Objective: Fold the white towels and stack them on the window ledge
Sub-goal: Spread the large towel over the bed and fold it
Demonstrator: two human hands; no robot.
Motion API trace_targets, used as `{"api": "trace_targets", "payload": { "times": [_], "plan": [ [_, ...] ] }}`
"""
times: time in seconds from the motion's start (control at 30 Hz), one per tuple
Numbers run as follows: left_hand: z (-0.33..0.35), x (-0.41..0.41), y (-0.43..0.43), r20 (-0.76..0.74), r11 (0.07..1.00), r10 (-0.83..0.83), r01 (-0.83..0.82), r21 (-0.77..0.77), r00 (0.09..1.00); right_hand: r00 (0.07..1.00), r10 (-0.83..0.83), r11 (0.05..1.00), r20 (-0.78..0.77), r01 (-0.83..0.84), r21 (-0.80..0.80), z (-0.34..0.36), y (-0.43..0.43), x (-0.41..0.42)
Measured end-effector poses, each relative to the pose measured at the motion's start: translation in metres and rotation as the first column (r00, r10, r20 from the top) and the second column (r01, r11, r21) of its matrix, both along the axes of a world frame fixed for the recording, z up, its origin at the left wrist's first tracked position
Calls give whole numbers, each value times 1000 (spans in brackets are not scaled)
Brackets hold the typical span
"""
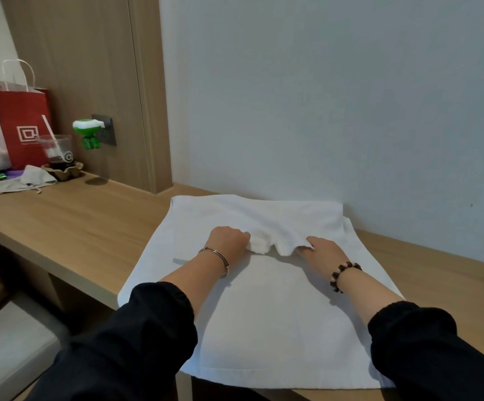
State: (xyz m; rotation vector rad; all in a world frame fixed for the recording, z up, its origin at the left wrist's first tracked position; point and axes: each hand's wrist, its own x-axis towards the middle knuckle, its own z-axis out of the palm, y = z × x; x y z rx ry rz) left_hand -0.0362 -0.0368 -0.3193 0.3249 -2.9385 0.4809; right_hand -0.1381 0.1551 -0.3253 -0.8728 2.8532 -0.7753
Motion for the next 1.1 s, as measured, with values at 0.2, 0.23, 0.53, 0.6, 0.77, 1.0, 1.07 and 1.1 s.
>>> {"api": "trace_targets", "payload": {
  "times": [0.2, 0.23, 0.53, 0.6, 0.77, 1.0, 1.07, 1.1],
  "plan": [
    [5, 13, -18, -163, 949, 177, -125, 288, 971, 994, 98, 981, -55, -87, 175, -6, 4, 1],
    [11, 17, -23, -238, 925, 214, -119, 360, 947, 994, 90, 977, -65, -75, 199, -3, 2, 2],
    [40, 100, -17, -829, 947, -158, 320, 26, 537, 662, -235, 939, -712, -36, -343, 54, 25, 54],
    [25, 125, 1, -716, 905, -366, 407, -125, 594, 608, -84, 993, -789, -16, -118, 51, 39, 77],
    [-34, 160, 34, -294, 948, -244, 292, 130, 924, 971, 109, 873, -212, 8, 487, 13, 63, 117],
    [-35, 162, 41, -152, 956, -93, 131, 264, 984, 989, 148, 891, 2, -134, 435, 2, 70, 112],
    [-31, 155, 33, -74, 952, -39, 60, 302, 996, 989, 146, 891, -12, -126, 436, 0, 64, 109],
    [-28, 149, 28, -45, 946, -25, 38, 321, 999, 990, 137, 894, -28, -111, 434, -2, 59, 106]
  ]
}}
